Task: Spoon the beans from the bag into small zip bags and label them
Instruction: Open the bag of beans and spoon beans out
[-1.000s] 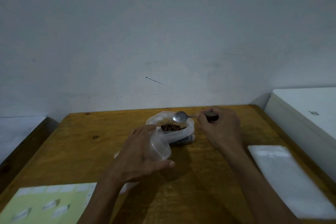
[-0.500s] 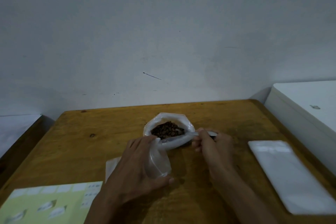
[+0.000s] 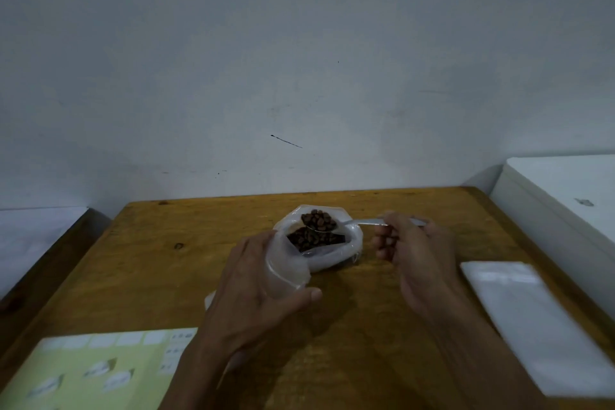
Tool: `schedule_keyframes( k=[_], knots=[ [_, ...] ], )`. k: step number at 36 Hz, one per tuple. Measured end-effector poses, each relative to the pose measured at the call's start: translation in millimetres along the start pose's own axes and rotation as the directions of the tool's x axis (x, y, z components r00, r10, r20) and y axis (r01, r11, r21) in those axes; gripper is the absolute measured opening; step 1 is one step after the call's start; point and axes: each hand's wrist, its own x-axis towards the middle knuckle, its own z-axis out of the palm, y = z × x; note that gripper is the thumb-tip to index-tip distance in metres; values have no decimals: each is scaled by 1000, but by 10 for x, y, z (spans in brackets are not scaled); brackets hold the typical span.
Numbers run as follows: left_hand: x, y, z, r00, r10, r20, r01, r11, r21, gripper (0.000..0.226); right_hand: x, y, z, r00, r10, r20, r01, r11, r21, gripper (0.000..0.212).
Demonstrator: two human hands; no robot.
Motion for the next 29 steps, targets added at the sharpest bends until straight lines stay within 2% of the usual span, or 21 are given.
schedule_keyframes(
  k=[3, 7, 10, 12, 15, 18, 20, 25, 27, 29],
  knots=[
    [38, -8, -13, 998, -43, -43, 43, 999, -11, 103, -52, -117, 34, 997, -33, 71, 34, 999, -10, 15],
    [81, -5, -13, 998, -53, -35, 51, 998, -46, 99, -207, -210, 90, 985, -71, 158, 85, 993, -84, 16],
    [89, -1, -12, 999, -44, -26, 42, 998, -55, 102, -367, -235, 103, 953, -179, 243, 233, 948, -217, 14],
    [87, -10, -11, 999, -30, -31, 28, 998, -56, 100, -432, -223, 96, 911, -286, 297, 377, 869, -319, 14],
    [85, -51, 3, 1000, -9, -29, 8, 998, -55, 97, -455, -210, 66, 839, -414, 352, 527, 777, -343, 14],
    [81, -64, 8, 1000, -8, -29, 6, 998, -64, 97, -407, -206, 41, 836, -471, 281, 543, 780, -311, 15],
    [78, -59, 8, 999, -15, -31, 13, 998, -68, 99, -320, -154, 28, 838, -489, 243, 546, 751, -373, 16],
    [81, -66, 11, 1000, 11, -26, -11, 1000, -9, 93, -83, 199, 51, 831, -481, 278, 540, 580, -609, 16],
    [83, -68, 10, 1000, 12, -10, -11, 1000, 19, 93, -38, 341, 86, 866, -442, 235, 478, 591, -650, 15],
    [88, -79, 22, 1000, 8, 4, -8, 999, 45, 93, -11, 452, 112, 920, -364, 147, 370, 676, -637, 17]
  ],
)
